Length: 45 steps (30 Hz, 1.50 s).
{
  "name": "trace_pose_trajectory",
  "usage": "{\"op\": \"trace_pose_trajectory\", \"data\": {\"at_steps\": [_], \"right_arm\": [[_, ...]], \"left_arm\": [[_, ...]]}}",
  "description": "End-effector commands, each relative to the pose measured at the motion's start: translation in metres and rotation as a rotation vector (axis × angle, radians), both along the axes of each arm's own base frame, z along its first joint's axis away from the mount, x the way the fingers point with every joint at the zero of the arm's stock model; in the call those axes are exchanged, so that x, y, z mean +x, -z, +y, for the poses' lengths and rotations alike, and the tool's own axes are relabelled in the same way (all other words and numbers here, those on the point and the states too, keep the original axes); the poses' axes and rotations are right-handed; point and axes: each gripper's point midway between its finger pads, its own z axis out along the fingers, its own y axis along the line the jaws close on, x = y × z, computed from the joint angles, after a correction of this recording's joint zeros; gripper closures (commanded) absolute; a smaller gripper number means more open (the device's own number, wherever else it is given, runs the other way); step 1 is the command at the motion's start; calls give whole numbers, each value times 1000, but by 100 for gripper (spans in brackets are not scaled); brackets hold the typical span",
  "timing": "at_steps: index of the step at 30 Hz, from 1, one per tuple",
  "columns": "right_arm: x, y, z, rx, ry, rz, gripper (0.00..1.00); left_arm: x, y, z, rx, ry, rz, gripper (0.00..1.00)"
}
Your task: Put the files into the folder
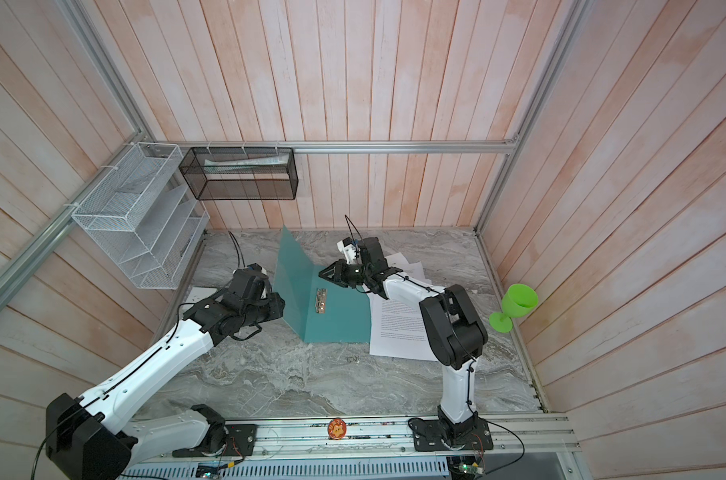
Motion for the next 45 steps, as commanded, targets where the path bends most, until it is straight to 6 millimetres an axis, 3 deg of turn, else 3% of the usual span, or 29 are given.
{"op": "trace_pose_trajectory", "data": {"at_steps": [1,7,11,14,18,23,28,32,38,42,45], "right_arm": [[1,23,3,-115,-7,-29,75],[0,60,-5,-255,3,-18,73],[0,57,-11,-291,-1,-49,66],[3,47,-23,-323,18,-104,63],[12,31,-50,-359,60,-161,61],[26,14,-107,-411,181,-222,54],[29,11,-168,-469,331,-347,51],[27,3,-205,-408,448,-327,49],[23,14,-228,-405,451,-243,49],[29,16,-237,-447,458,-283,48],[39,7,-243,-446,462,-272,48]], "left_arm": [[-8,-2,19,-67,-54,-8,45],[-19,-12,53,-85,-150,-49,36],[-22,-39,70,-54,-201,-129,34],[-18,-57,67,-77,-183,-193,35],[-6,-64,54,-108,-131,-207,34],[8,-73,36,-148,-72,-248,33],[29,-67,-16,-224,73,-302,31],[48,-56,-51,-209,163,-316,30],[71,-51,-84,-241,270,-329,29],[81,-51,-93,-224,314,-347,27],[93,-55,-98,-200,319,-316,26]]}}
